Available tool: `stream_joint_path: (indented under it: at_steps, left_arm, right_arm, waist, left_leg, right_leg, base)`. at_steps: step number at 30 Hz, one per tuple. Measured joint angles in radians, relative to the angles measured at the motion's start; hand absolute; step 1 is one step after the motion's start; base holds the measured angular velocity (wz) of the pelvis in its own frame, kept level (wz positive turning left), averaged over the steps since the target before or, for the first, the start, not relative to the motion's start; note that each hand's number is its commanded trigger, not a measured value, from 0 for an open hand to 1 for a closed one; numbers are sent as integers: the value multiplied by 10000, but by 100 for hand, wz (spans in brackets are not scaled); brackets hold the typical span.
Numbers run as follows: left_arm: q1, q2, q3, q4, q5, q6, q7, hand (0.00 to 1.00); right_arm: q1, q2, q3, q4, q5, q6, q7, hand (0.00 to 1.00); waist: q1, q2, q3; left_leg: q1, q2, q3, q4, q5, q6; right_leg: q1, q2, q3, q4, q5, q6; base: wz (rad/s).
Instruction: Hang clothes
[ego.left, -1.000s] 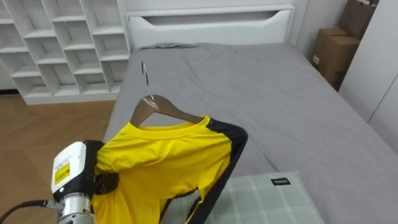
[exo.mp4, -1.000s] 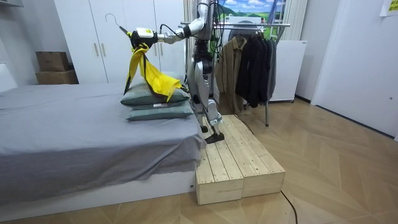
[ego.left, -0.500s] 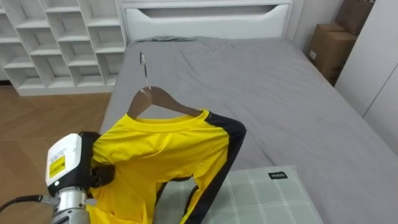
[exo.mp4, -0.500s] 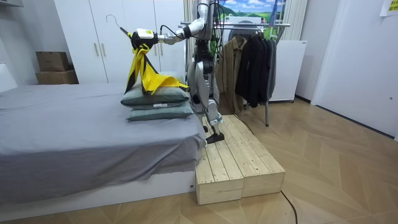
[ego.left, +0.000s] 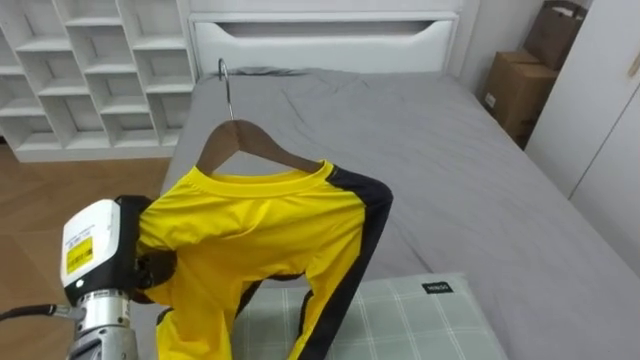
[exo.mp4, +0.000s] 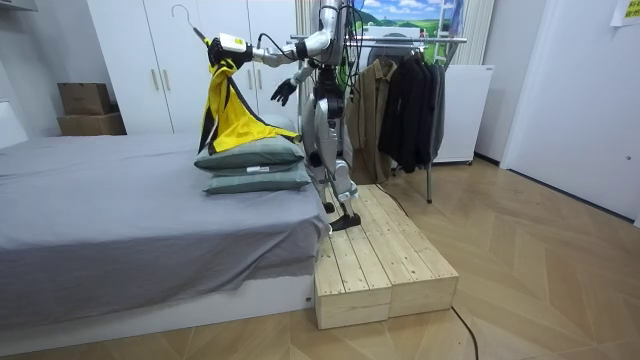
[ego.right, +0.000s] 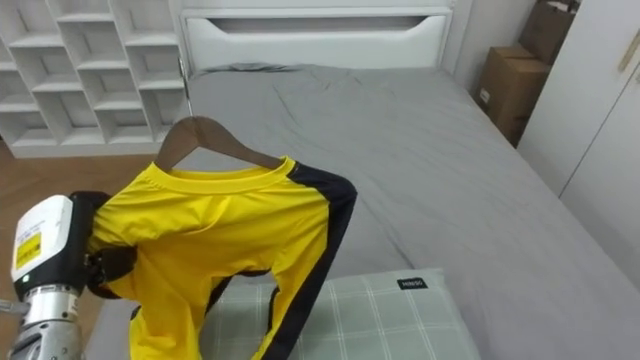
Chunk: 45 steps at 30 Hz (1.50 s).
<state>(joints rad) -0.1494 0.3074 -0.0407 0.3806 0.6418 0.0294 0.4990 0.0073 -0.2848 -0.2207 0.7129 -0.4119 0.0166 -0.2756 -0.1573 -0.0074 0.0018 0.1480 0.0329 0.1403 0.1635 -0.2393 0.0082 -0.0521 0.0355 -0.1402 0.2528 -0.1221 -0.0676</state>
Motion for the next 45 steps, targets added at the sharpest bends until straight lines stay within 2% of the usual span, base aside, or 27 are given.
stream_joint_path:
  at_steps: [3, 7, 12, 18, 21, 24, 34, 41, 45]
  left_arm:
    - [66, -6, -4, -221, 298, 152, -6, 100]
    - [94, -23, -34, -349, 175, 158, -7, 100]
    - [222, -225, -42, -509, 190, 158, -23, 100]
    - [500, -268, -259, -662, 191, 312, -186, 100]
    - [502, -277, -260, -664, 191, 363, -370, 100]
    - [500, -290, -357, -671, 201, 383, -373, 100]
    - [501, -310, -414, -690, 266, 383, -371, 100]
    - [500, -307, -416, -747, 261, 383, -360, 100]
    - [494, -306, -421, -868, 215, 334, -357, 100]
  right_arm:
    - [291, 67, 9, -1806, -975, 23, -209, 0]
    - [469, 88, 268, -3497, -1581, 37, -526, 0]
    - [508, 122, 497, -4689, -2626, 72, -626, 0]
    - [524, 163, 1292, -6143, -2631, 194, -724, 0]
    - [524, 252, 1337, -6723, -2634, 195, -709, 0]
    - [463, 251, 1352, -6978, -2633, 213, -711, 0]
    - [-284, 250, 1698, -6983, -2627, 282, -698, 0]
    - [-294, 242, 1730, -7086, -2628, 280, -707, 0]
    - [-351, 117, 2147, -7307, -2628, 250, -719, 0]
  waist:
    - [4, -5, -3]
    - [40, -15, -6]
    - [202, -17, -11]
    - [310, -10, -15]
    - [382, -4, -15]
    - [523, -5, -15]
    - [552, -3, -15]
    - [586, -14, -16]
    - [626, -30, -11]
  left_leg:
    - [-10, 7, 2, 4, 0, 0]
    - [105, 10, -14, -5, -1, 0]
    - [129, 11, 182, -8, -1, 0]
    - [137, 68, 244, -9, -2, -1]
    - [136, 82, 240, -8, -2, -2]
    - [132, 80, 224, -9, -2, -2]
    - [113, 75, 178, -10, -2, -2]
    - [114, 77, 167, -9, -2, -2]
    - [121, 80, 157, -8, -2, -2]
  right_leg:
    - [-3, 5, 3, -5, 0, 0]
    - [98, 15, 22, -13, 2, -3]
    - [88, 57, 165, -76, 19, 8]
    - [100, 135, 272, -141, 88, -25]
    - [95, 149, 284, -135, 94, -35]
    - [86, 153, 306, -127, 95, -37]
    - [84, 149, 282, -124, 110, -51]
    - [85, 150, 280, -130, 110, -51]
    - [86, 149, 276, -122, 112, -53]
  base:
    - [0]
    - [-1]
    - [-7]
    - [-7]
    - [0]
    - [0]
    - [0]
    - [0]
    - [0]
